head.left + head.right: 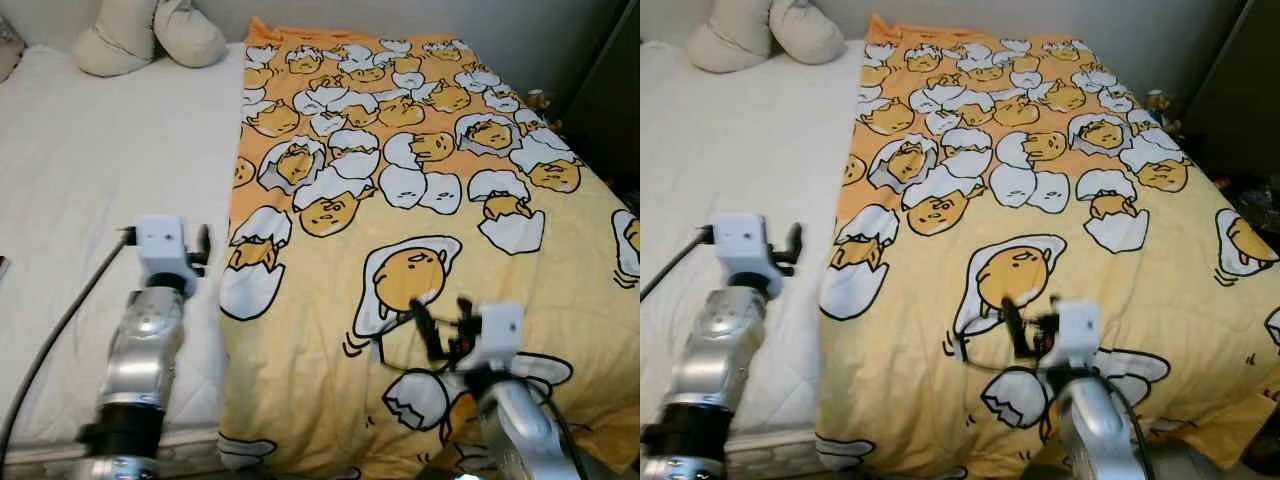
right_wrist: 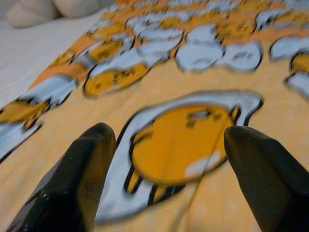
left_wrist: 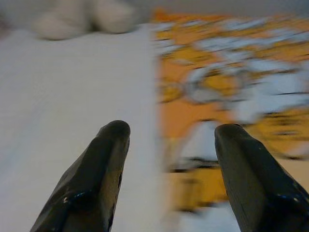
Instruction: Clean up the room
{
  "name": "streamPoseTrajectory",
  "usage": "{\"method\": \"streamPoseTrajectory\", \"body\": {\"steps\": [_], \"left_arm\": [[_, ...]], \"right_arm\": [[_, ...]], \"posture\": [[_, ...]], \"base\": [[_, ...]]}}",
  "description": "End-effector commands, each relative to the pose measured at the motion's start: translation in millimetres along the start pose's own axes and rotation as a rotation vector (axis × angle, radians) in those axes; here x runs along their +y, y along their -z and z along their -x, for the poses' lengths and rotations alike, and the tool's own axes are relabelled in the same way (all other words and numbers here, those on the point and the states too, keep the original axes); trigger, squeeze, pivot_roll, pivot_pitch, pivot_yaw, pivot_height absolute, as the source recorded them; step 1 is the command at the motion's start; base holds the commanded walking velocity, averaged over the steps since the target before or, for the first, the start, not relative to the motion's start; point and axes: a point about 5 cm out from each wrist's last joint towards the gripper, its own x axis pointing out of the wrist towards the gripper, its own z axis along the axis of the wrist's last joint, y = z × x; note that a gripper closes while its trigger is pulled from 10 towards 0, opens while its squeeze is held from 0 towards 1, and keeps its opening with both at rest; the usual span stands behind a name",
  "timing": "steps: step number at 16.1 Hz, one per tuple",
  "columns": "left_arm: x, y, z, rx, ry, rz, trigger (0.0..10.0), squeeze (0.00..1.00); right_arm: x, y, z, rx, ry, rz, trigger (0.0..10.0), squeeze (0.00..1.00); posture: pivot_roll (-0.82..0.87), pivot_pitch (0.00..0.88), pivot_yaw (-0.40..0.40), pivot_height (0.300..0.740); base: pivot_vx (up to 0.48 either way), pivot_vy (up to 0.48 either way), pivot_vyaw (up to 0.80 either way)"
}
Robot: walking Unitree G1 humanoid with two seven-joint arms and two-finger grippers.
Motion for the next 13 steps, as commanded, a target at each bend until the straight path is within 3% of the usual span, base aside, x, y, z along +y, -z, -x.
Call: {"method": "streamPoseTrajectory", "body": {"steps": [1, 5, 9, 13], "left_arm": [[-47.4, 13.1, 4.2, 0.038, 0.196, 0.069, 10.0, 0.0], [-41.2, 13.6, 4.7, 0.032, 0.178, 0.087, 10.0, 0.0], [-43.9, 4.6, 9.3, -0.036, 0.198, 0.041, 10.0, 0.0], [-21.7, 17.8, 20.3, 0.008, 0.09, -0.026, 10.0, 0.0]], "right_arm": [[-0.4, -2.9, -8.4, -0.024, 0.023, 0.058, 10.0, 0.0], [3.9, -2.2, -11.6, -0.025, 0.0, 0.055, 10.0, 0.0], [5.1, 1.7, -14.4, -0.027, -0.007, 0.053, 10.0, 0.0], [3.3, 6.9, -10.6, -0.013, -0.025, 0.04, 10.0, 0.0]], "posture": [[-0.03, 0.0, 0.038, 0.74], [-0.02, 0.0, 0.04, 0.74], [-0.01, 0.0, 0.038, 0.74], [0.0, 0.0, 0.031, 0.74]], "base": [[0.0, 0.0, 0.0], [0.0, 0.0, 0.51], [0.0, 0.44, 0.64], [0.0, 0.422, 0.62]]}}
